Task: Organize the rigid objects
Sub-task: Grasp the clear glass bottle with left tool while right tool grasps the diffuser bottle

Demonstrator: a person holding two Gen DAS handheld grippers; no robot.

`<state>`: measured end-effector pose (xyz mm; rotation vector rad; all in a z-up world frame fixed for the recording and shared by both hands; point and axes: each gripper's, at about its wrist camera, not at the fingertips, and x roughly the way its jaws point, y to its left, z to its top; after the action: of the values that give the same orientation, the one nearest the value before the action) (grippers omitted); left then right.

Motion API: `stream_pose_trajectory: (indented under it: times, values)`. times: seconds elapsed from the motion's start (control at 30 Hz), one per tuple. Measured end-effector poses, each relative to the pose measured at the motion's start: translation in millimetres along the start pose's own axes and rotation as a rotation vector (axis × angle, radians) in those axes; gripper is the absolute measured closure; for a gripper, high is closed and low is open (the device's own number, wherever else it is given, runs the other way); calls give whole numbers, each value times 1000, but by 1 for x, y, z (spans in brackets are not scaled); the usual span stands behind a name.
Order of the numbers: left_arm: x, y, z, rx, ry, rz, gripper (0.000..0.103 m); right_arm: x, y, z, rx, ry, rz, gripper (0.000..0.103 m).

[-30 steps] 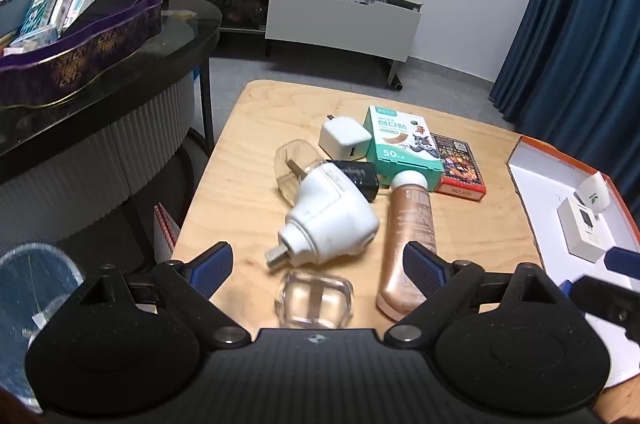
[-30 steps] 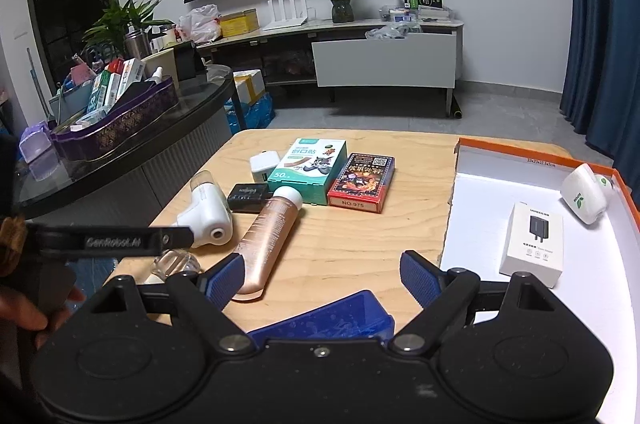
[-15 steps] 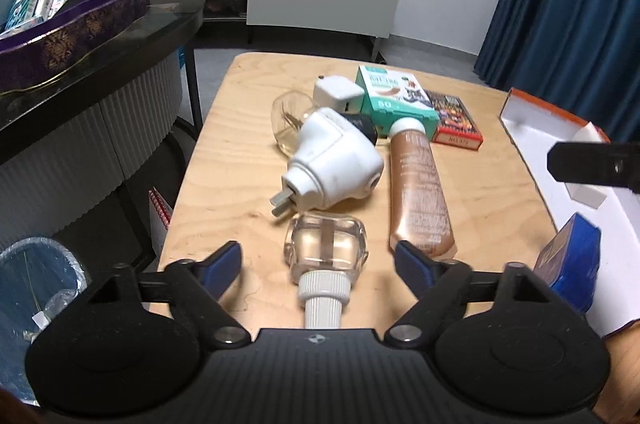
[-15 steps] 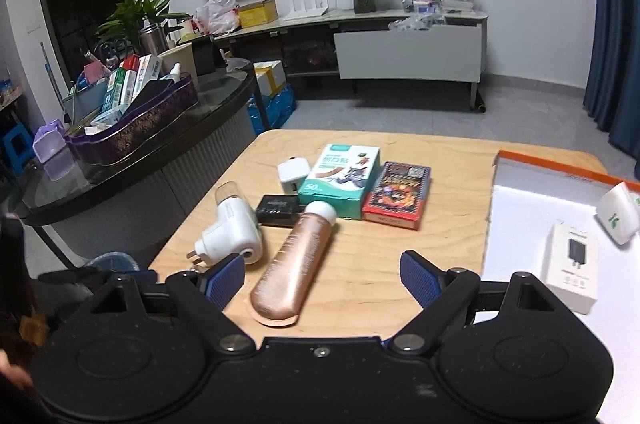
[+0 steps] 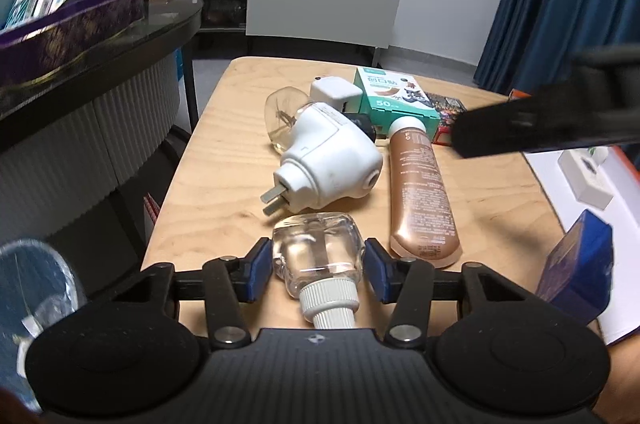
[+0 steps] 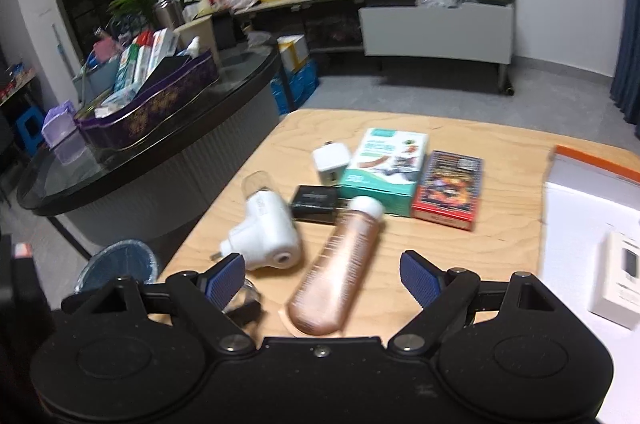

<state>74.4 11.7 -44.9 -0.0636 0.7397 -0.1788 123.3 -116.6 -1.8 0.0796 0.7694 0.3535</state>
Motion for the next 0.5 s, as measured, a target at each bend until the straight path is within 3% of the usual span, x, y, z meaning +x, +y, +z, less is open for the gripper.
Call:
stream_pose_trajectory:
  times: [0.17, 0.33, 0.43, 0.47, 0.5]
  values:
    - [-11, 10, -1, -78, -23, -10, 53, 40, 22, 24, 20, 71, 55, 3]
    - [-10, 9, -3, -68, -38, 7, 53, 89, 40, 44, 36, 145, 9, 6]
    - [-9, 5, -3, -40, -49, 11, 53, 118, 48, 48, 1, 214, -44, 19]
    - [-8, 5, -3, -38, -51, 8, 53, 126, 50, 47, -11, 237, -56, 33]
    - [-8, 6, -3, -39, -51, 7, 53, 133, 50, 46, -19, 250, -59, 32]
